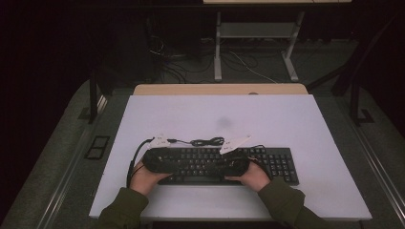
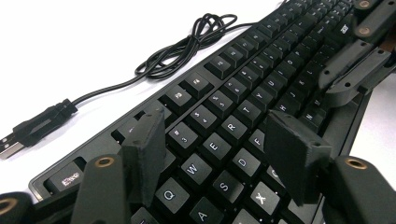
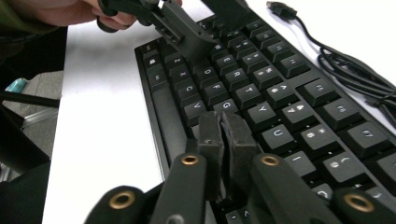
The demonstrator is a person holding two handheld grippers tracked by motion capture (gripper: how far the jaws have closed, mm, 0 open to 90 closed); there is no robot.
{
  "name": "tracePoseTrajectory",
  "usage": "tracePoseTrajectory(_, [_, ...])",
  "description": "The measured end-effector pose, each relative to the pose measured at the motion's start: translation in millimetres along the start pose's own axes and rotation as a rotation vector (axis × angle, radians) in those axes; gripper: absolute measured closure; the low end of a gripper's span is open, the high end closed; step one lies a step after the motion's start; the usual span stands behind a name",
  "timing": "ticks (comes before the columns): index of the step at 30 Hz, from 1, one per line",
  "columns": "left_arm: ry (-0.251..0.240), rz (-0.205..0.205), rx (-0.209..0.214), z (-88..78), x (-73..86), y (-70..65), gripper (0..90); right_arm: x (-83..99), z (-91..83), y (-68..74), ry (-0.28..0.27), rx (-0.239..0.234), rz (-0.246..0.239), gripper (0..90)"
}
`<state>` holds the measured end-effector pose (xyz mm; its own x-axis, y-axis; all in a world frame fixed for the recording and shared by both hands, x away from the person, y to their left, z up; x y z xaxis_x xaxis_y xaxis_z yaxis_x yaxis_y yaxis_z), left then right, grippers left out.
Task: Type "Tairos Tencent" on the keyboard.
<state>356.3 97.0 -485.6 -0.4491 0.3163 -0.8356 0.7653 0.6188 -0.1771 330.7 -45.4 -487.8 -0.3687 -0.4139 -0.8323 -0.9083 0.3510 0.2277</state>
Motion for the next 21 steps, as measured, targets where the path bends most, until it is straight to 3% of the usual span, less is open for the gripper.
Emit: tracePoseTrajectory(21, [-0.029, -0.009, 0.0, -0.6, -2.5, 1.3, 20.6, 7.9, 8.4, 1.7, 0.052, 0.01, -0.001, 89.4])
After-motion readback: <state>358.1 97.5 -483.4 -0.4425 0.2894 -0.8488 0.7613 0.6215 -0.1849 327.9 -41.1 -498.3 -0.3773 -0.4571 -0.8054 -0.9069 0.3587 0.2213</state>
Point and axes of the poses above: each handheld gripper's, and its own axes: z roughly forward along the jaws, x roughly out of its underside, y roughly to its left, the point moved 9 cm from there along z, roughly forward along the jaws, and after that the axes turned 6 degrees about -y, right-handed, at the moved point
